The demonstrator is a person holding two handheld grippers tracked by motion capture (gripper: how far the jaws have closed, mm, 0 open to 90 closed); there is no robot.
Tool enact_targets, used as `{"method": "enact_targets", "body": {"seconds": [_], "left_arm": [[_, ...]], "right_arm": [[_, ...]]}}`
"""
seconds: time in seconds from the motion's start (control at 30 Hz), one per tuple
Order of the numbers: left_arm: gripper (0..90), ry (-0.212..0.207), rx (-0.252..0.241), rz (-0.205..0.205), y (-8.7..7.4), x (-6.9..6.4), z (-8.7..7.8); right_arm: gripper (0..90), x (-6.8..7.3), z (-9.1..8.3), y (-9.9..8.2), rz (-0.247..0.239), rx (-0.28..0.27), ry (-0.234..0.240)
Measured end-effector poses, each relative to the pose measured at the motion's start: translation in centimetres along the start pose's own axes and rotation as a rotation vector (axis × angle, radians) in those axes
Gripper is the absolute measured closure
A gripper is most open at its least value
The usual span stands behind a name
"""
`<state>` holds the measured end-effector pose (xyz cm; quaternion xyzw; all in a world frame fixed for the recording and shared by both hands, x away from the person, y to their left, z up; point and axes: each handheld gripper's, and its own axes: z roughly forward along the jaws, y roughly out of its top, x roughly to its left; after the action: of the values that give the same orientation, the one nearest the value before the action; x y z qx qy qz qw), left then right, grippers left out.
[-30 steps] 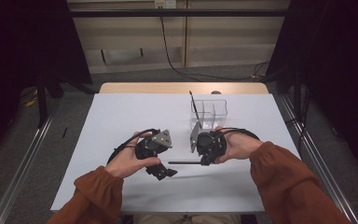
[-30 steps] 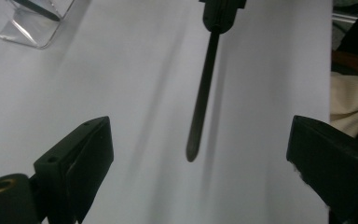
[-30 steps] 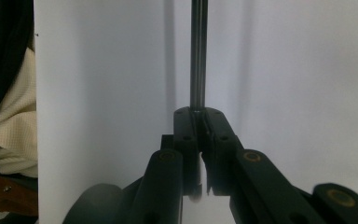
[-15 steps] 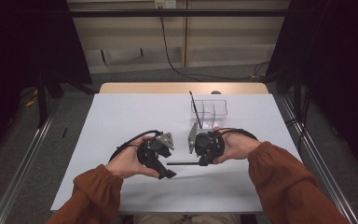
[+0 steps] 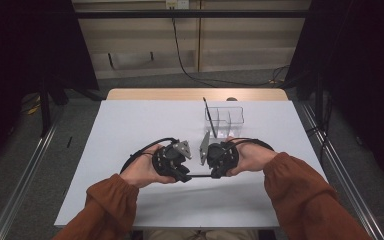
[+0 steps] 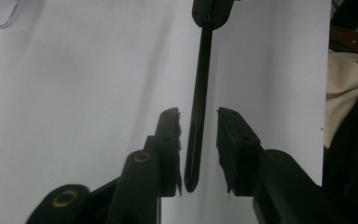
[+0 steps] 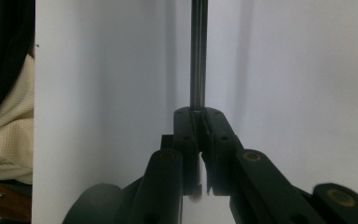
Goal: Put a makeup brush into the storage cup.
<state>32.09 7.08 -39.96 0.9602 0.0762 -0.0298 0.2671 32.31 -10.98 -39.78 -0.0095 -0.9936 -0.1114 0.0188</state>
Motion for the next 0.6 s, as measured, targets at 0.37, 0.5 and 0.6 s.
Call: {"method": "enact_targets", "body": {"seconds": [0.37, 0.5, 0.6], "left_arm": [[75.5, -0.031, 0.028, -0.001, -0.01, 0.12, 0.68], [81.2, -0.028, 0.022, -0.001, -0.07, 0.20, 0.68], [82.7, -0.033, 0.035, 0.012, -0.05, 0.11, 0.88]], "right_arm": [[84.7, -0.07, 0.09, -0.19, -0.008, -0.002, -0.006], [84.7, 0.07, 0.01, -0.22, -0.010, -0.002, -0.005], [84.5, 0.06, -0.05, -0.26, -0.015, -0.002, -0.006]]}}
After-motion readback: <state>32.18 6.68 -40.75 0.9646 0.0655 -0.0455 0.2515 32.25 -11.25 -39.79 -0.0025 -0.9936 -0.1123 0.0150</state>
